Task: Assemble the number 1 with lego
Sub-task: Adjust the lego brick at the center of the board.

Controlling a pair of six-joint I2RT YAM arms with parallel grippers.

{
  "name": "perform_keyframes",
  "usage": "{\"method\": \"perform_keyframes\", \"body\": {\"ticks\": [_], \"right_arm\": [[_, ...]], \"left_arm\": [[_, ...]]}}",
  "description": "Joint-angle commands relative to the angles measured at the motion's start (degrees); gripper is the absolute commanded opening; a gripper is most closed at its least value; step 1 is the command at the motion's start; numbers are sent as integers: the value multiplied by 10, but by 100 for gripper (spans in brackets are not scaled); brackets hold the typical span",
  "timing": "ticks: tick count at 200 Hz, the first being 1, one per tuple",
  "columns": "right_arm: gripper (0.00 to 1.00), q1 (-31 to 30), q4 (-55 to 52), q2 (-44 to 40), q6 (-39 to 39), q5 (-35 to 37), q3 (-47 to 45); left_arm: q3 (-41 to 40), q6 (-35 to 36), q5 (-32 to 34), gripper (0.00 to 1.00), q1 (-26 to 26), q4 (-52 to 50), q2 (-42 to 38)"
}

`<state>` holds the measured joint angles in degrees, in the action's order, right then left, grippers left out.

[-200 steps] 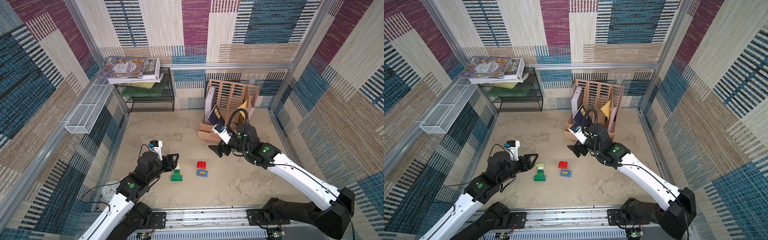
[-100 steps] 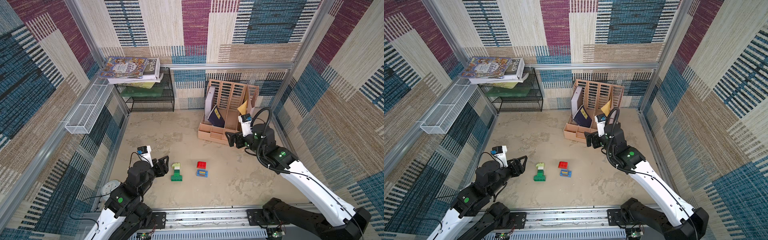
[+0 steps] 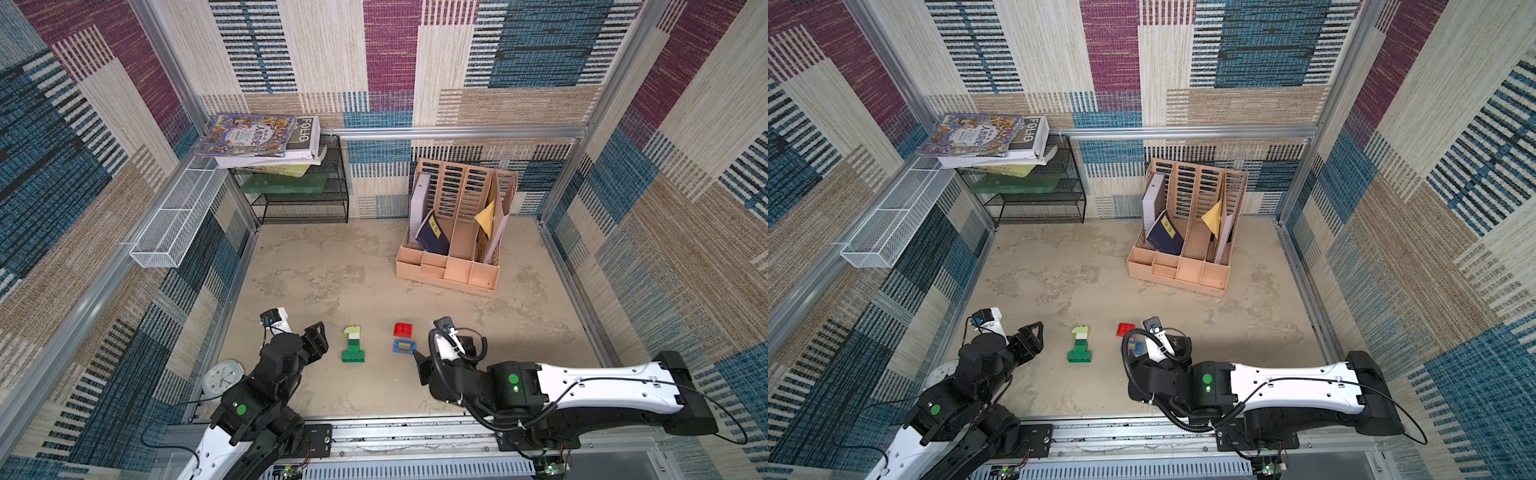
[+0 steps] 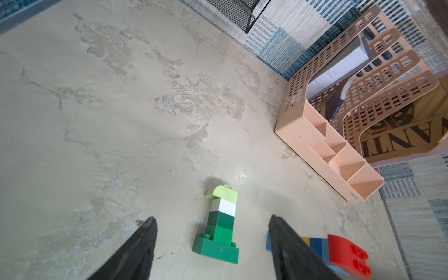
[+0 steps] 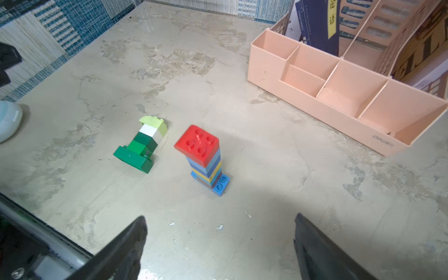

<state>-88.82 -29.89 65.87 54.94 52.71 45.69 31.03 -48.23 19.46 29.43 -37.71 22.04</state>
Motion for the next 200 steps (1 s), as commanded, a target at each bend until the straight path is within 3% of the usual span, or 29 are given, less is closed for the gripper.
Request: {"method": "perform_keyframes", "body": {"ticks": [1,13,28,63,86,138,200], "right_arm": [[92,-34,60,37,133,112,-47],[91,-39,64,69,190,125,-62],[92,-41,118,103,194,127,-88],[93,-29,252,151,145,98,-120],[95,5,363,177,26,33,-122],[97,31,423,211,-15,9,-118],[91,68,516,219,-59,-3,-141]], "left_arm": [[-18,-35,-10,76,-1,17,-13],[-25,-37,-9,76,-1,11,-26],[-31,-38,-10,76,-1,-3,-47],[-41,-41,-25,76,-1,-24,-89],[-44,-27,-31,76,-1,-23,-95],[-44,-14,-38,77,-1,-9,-93],[-56,-22,-65,76,-1,9,-88]]}}
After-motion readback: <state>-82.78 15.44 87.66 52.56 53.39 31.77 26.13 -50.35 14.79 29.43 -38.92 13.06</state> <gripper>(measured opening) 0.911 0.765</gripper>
